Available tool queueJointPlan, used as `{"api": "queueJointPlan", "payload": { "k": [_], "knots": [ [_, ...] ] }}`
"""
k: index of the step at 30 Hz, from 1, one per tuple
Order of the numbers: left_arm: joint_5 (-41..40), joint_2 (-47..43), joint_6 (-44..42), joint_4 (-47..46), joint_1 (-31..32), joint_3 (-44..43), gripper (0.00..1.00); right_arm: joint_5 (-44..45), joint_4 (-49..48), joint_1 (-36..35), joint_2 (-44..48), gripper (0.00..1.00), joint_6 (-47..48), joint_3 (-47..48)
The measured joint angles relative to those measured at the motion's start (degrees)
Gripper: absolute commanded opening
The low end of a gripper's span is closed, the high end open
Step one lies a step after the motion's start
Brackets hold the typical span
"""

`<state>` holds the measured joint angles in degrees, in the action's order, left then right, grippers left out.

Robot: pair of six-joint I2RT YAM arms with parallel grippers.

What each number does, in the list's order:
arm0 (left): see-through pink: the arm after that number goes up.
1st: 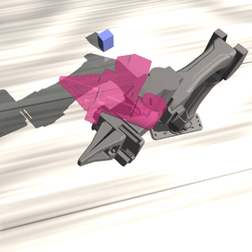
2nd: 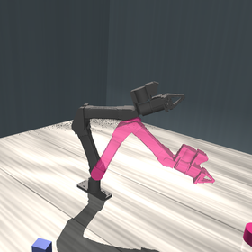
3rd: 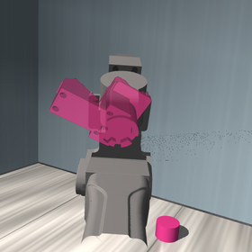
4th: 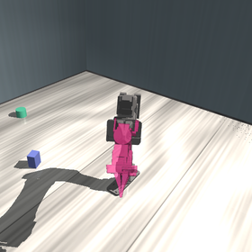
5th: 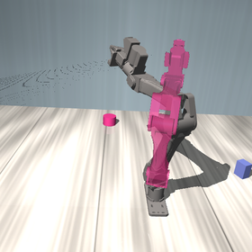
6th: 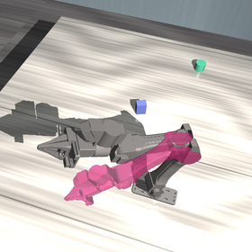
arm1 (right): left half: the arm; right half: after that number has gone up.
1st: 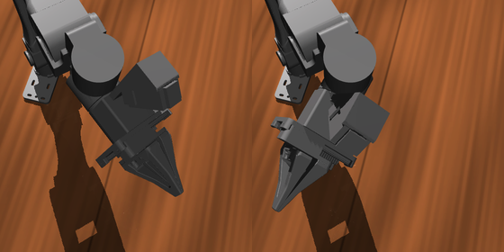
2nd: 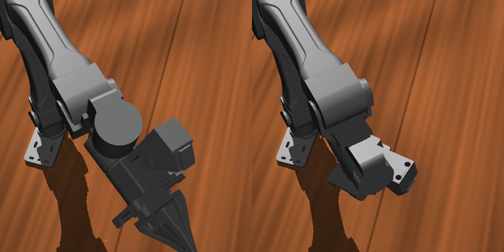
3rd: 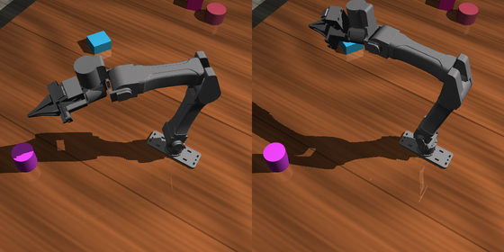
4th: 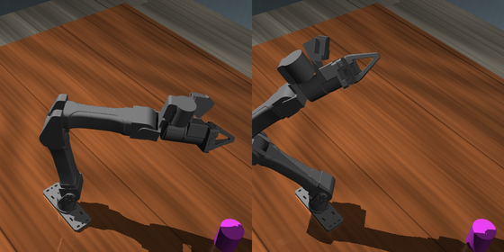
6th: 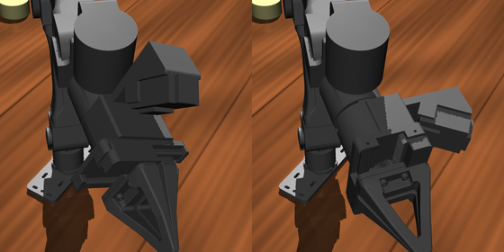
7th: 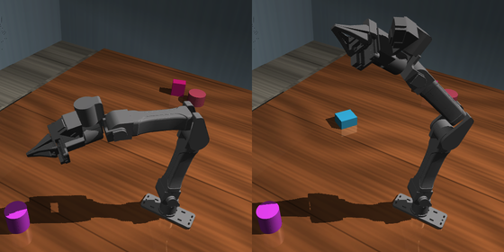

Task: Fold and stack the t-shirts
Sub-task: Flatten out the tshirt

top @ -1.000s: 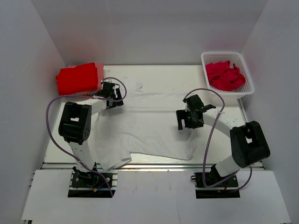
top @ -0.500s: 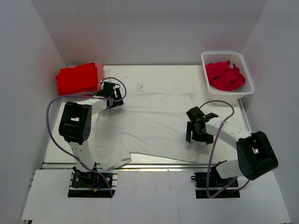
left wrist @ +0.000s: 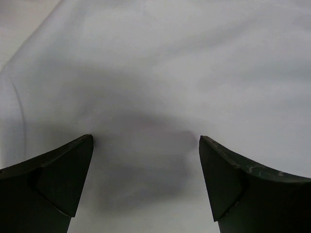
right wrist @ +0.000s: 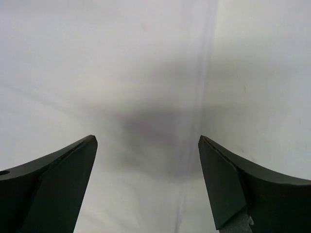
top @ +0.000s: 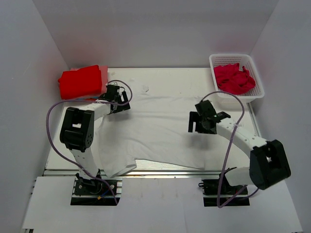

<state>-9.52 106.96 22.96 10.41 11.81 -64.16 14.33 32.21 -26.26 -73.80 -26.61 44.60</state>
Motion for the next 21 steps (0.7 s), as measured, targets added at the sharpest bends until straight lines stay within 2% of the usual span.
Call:
{"api": "queueJointPlan", "payload": {
  "k": [5,11,21],
  "knots": [
    [2.93,-2.14,-0.87,1.25,0.92,-0.61,1.0,-0.61,-7.06,0.22,-11.76,0.9,2.95,11.32],
    [2.47,-0.61,-2.21,3.63,1.11,-7.96,1.0,-1.73,-10.49,3.54,-26.97,0.9,3.17,22.82],
    [0.94,18.47,-3.96,7.96,0.72,-27.34,1.0,-9.53,-10.82,11.54,-45.42,0.9,5.73,41.07]
  ]
}}
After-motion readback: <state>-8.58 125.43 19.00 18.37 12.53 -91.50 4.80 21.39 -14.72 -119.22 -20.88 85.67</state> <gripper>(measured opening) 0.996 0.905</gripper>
